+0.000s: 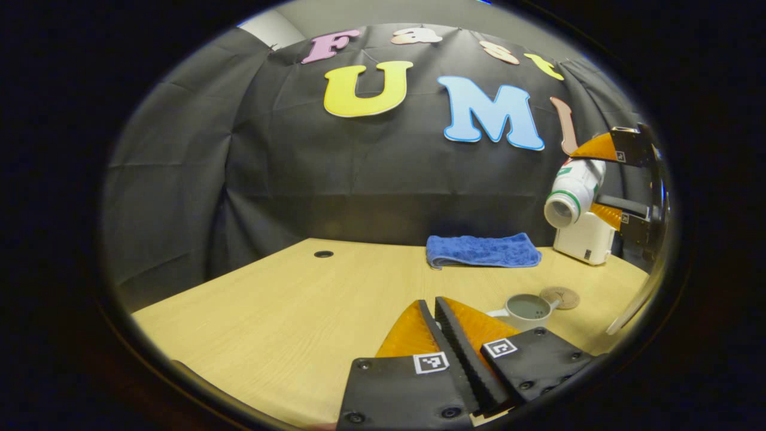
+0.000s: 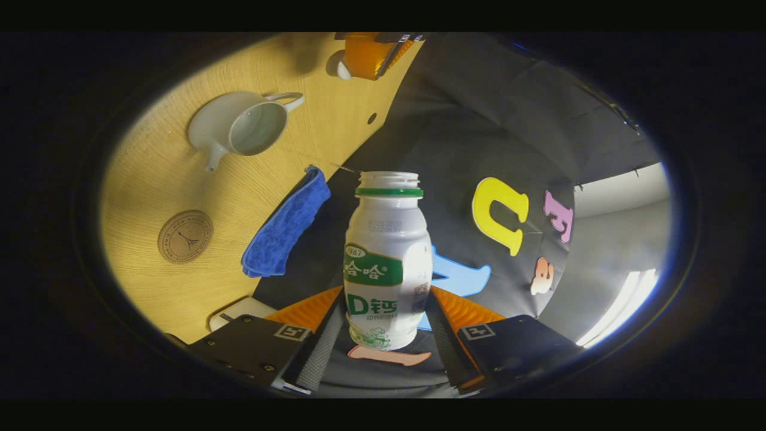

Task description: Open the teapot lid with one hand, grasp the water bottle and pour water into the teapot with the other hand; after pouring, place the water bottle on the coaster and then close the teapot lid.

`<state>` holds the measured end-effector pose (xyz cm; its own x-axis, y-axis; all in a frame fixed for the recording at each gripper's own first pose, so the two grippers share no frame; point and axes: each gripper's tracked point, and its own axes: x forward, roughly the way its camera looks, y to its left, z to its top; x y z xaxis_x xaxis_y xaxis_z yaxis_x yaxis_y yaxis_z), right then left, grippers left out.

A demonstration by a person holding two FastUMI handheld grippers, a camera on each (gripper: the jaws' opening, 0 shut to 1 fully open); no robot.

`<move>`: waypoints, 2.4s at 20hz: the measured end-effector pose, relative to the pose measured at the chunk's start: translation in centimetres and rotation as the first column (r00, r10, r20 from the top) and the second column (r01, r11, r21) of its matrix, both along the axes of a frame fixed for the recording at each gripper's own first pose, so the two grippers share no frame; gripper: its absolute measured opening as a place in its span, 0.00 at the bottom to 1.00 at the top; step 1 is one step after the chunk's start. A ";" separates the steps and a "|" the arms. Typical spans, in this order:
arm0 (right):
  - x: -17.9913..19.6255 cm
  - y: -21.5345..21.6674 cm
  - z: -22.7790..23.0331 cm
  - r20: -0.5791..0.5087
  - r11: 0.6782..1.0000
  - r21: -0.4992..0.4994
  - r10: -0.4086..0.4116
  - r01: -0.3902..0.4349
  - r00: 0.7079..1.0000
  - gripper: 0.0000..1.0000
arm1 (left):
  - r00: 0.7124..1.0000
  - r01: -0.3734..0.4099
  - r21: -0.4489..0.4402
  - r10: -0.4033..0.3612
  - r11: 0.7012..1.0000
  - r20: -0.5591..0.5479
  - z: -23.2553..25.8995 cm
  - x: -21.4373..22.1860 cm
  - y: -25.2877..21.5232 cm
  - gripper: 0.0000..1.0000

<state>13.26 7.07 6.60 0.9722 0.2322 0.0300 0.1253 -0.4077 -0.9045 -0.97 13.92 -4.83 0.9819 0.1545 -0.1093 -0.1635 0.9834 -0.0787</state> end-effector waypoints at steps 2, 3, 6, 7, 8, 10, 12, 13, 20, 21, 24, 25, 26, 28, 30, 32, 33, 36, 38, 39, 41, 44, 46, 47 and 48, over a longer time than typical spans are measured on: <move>0.0 0.1 0.0 0.003 1.000 0.003 0.004 -0.004 1.000 0.76 | 1.000 0.000 0.000 0.000 1.000 -0.001 -0.2 -0.1 0.1 1.00; -0.1 0.0 -0.2 -0.003 1.000 0.013 0.002 -0.002 1.000 0.76 | 1.000 -0.001 0.000 0.001 1.000 0.000 -0.2 -0.2 0.1 1.00; 0.1 -0.4 -1.1 -0.038 0.997 0.071 -0.012 0.015 0.999 0.76 | 1.000 -0.003 0.000 0.003 1.000 0.002 -0.2 -0.2 0.1 1.00; 0.0 -0.6 -1.7 -0.059 0.995 0.092 -0.018 0.024 0.998 0.76 | 1.000 -0.002 0.000 0.002 1.000 0.002 -0.2 -0.2 0.1 1.00; -0.2 -0.6 -2.1 -0.077 0.993 0.113 -0.020 0.028 0.997 0.76 | 1.000 -0.002 0.000 0.002 1.000 0.001 -0.2 -0.1 0.1 0.08; -0.5 -0.5 -3.1 -0.110 0.988 0.147 -0.022 0.038 0.994 0.76 | 1.000 -0.003 0.003 0.003 1.000 0.001 0.0 -0.2 0.2 0.08; -0.8 -0.7 -4.1 -0.145 0.979 0.196 -0.027 0.055 0.989 0.76 | 1.000 -0.003 0.001 0.003 1.000 0.002 0.0 -0.3 0.2 0.08; -0.9 -0.7 -4.7 -0.164 0.972 0.226 -0.027 0.065 0.986 0.76 | 1.000 -0.003 0.001 0.003 1.000 0.003 -0.1 -0.2 0.1 0.08; -1.3 -2.0 -8.1 -0.297 0.904 0.391 -0.053 0.172 0.953 0.76 | 1.000 0.000 0.004 0.000 1.000 0.002 -0.1 -0.3 -0.1 0.09; -1.4 -2.1 -8.6 -0.314 0.888 0.419 -0.056 0.191 0.948 0.76 | 1.000 0.001 0.003 -0.001 1.000 0.002 -0.1 -0.3 -0.1 0.09; -1.9 -2.5 -10.1 -0.362 0.828 0.505 -0.055 0.245 0.930 0.76 | 1.000 0.009 0.003 -0.009 1.000 0.004 -0.1 -0.2 -0.3 0.09; -2.1 -2.6 -10.4 -0.372 0.805 0.533 -0.054 0.261 0.926 0.76 | 1.000 0.012 0.004 -0.012 1.000 0.003 -0.1 -0.1 -0.4 0.09; -2.4 -2.7 -10.6 -0.387 0.782 0.559 -0.050 0.277 0.921 0.76 | 1.000 0.016 0.005 -0.016 1.000 0.002 0.0 -0.2 -0.6 0.09; -2.3 -3.0 -10.8 -0.419 0.728 0.609 -0.041 0.314 0.907 0.76 | 1.000 0.021 0.006 -0.021 1.000 0.000 0.0 -0.1 -0.9 0.09; -2.3 -3.3 -11.2 -0.452 0.664 0.658 -0.032 0.357 0.892 0.76 | 1.000 0.028 0.005 -0.028 1.000 0.007 0.1 0.0 -1.1 0.09; -2.6 -3.8 -11.7 -0.482 0.587 0.704 -0.018 0.400 0.876 0.77 | 0.999 0.043 0.000 -0.043 0.999 0.015 0.3 0.1 -1.7 0.09; -2.8 -4.2 -12.0 -0.496 0.550 0.721 -0.012 0.420 0.868 0.77 | 0.999 0.051 -0.001 -0.051 0.999 0.016 0.5 0.2 -2.0 0.09; -3.5 -5.3 -12.1 -0.512 0.471 0.756 -0.009 0.455 0.859 0.77 | 0.997 0.078 -0.006 -0.078 0.997 0.020 0.8 0.5 -3.1 0.09; -3.6 -5.9 -12.0 -0.513 0.442 0.768 -0.011 0.464 0.858 0.77 | 0.995 0.099 -0.012 -0.098 0.995 0.028 1.2 0.9 -4.1 0.09; -3.6 -6.2 -12.1 -0.513 0.429 0.774 -0.008 0.466 0.859 0.77 | 0.994 0.108 -0.011 -0.108 0.994 0.031 1.5 1.1 -4.7 0.09; -3.9 -6.8 -12.3 -0.515 0.410 0.781 -0.006 0.472 0.857 0.77 | 0.991 0.124 0.000 -0.124 0.992 0.044 2.3 1.6 -5.8 0.09; -3.9 -7.7 -12.3 -0.513 0.382 0.794 0.001 0.473 0.859 0.76 | 0.988 0.146 0.021 -0.147 0.989 0.056 3.1 2.6 -7.8 0.09; -4.0 -8.2 -12.3 -0.510 0.366 0.801 0.005 0.473 0.860 0.77 | 0.986 0.157 0.029 -0.159 0.987 0.055 3.1 3.1 -8.9 0.09; -4.0 -8.5 -12.3 -0.508 0.357 0.806 0.009 0.472 0.861 0.76 | 0.985 0.165 0.028 -0.166 0.986 0.052 3.0 3.4 -9.5 0.09; -4.1 -8.8 -12.3 -0.506 0.347 0.811 0.013 0.470 0.863 0.77 | 0.984 0.170 0.028 -0.172 0.985 0.046 2.7 3.7 -9.9 0.09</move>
